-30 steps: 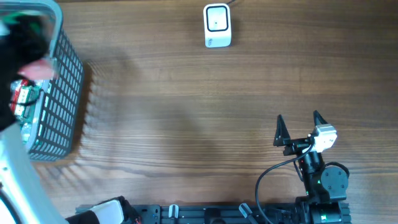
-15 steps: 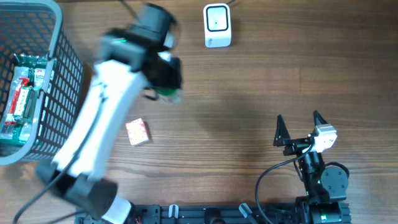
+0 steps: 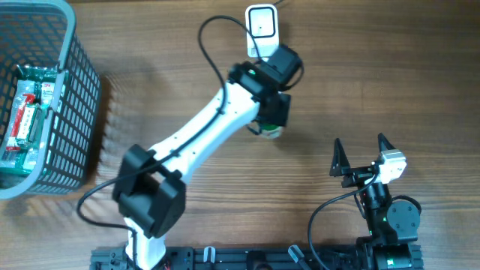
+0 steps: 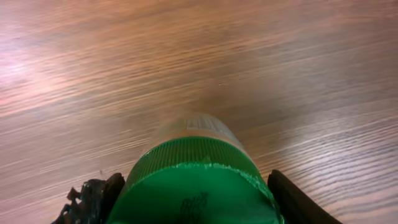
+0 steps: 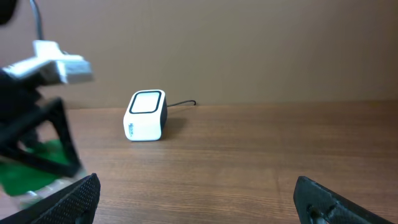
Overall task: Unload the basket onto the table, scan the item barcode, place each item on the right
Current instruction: 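Carry the green cylinder to the table center and release it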
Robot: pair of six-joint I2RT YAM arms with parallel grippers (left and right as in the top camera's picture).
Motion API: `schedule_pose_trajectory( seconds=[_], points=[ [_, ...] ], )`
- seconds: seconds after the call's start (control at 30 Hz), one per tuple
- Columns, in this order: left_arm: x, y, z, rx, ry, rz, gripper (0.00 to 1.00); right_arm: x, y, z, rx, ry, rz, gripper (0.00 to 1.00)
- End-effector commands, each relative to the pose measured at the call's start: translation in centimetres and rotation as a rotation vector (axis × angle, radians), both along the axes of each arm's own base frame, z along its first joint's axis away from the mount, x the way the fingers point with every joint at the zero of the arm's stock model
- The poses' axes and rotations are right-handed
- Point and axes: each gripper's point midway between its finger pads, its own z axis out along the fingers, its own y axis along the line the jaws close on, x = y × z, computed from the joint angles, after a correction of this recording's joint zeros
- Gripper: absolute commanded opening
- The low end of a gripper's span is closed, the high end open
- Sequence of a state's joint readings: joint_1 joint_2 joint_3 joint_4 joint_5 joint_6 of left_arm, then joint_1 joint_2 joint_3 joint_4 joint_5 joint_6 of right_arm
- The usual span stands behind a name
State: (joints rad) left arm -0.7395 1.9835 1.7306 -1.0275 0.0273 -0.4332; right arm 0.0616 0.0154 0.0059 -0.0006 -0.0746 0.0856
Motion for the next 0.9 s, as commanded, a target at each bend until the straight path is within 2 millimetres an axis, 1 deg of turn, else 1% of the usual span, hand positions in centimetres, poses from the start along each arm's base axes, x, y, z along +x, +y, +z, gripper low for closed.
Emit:
schedule_pose_trajectory(
  seconds=[0.0, 0.07, 0.13, 0.17, 0.2, 0.27, 0.3, 0.37, 0.4, 0.43, 0.47, 0.5, 0.6, 0.7, 0.77, 0.8, 0.87],
  points=[
    [-1.2, -2.2, -2.8, 0.023, 0.030, 0.037, 0.47, 0.0, -0.1, 0.2, -0.004, -0.011, -0.005, 1.00],
    [-1.4, -2.9, -4.1, 0.057, 0.010, 0.071, 0.45, 0.0, -0.1, 0.2, -0.004, -0.011, -0.005, 1.00],
    [-1.4, -3.3, -4.8, 0.082, -0.018, 0.102, 0.41, 0.0, -0.1, 0.2, -0.004, -0.011, -0.005, 1.00],
    [-1.5, -3.5, -4.9, 0.086, -0.026, 0.112, 0.40, 0.0, -0.1, 0.2, -0.004, -0.011, -0.005, 1.00],
    [-1.9, -4.2, -5.1, 0.080, -0.029, 0.122, 0.37, 0.0, -0.1, 0.2, -0.004, -0.011, -0.005, 1.00],
    [-2.2, -5.0, -5.1, 0.062, -0.037, 0.123, 0.36, 0.0, -0.1, 0.2, -0.004, -0.011, -0.005, 1.00],
    [-2.2, -5.5, -5.0, 0.050, -0.044, 0.120, 0.43, 0.0, -0.1, 0.2, -0.004, -0.011, -0.005, 1.00],
    [-2.4, -6.1, -4.9, 0.035, -0.054, 0.109, 0.50, 0.0, -0.1, 0.2, -0.004, -0.011, -0.005, 1.00],
    [-2.5, -6.4, -4.8, 0.030, -0.058, 0.105, 0.61, 0.0, -0.1, 0.2, -0.004, -0.011, -0.005, 1.00],
    [-2.6, -6.5, -4.8, 0.030, -0.058, 0.100, 0.79, 0.0, -0.1, 0.2, -0.004, -0.011, -0.005, 1.00],
    [-2.8, -6.6, -4.8, 0.029, -0.053, 0.096, 0.91, 0.0, -0.1, 0.2, -0.004, -0.011, -0.005, 1.00],
    [-3.1, -6.7, -4.9, 0.025, -0.044, 0.091, 0.99, 0.0, -0.1, 0.2, -0.004, -0.011, -0.005, 1.00],
    [-3.2, -7.0, -4.7, 0.011, -0.035, 0.087, 1.00, 0.0, -0.1, 0.2, -0.004, -0.011, -0.005, 1.00],
    [-2.6, -7.0, -3.4, -0.010, -0.056, 0.081, 1.00, 0.0, -0.1, 0.2, -0.004, -0.011, -0.005, 1.00],
    [-1.9, -7.0, -1.9, -0.026, -0.090, 0.051, 1.00, 0.0, -0.1, 0.2, -0.004, -0.011, -0.005, 1.00],
    [-1.2, -6.8, -0.4, -0.038, -0.127, 0.039, 1.00, 0.0, -0.1, 0.2, -0.004, -0.011, -0.005, 1.00],
    [-0.3, -6.4, 1.7, -0.060, -0.160, 0.032, 1.00, 0.0, -0.1, 0.2, -0.004, -0.011, -0.005, 0.99]
  ],
)
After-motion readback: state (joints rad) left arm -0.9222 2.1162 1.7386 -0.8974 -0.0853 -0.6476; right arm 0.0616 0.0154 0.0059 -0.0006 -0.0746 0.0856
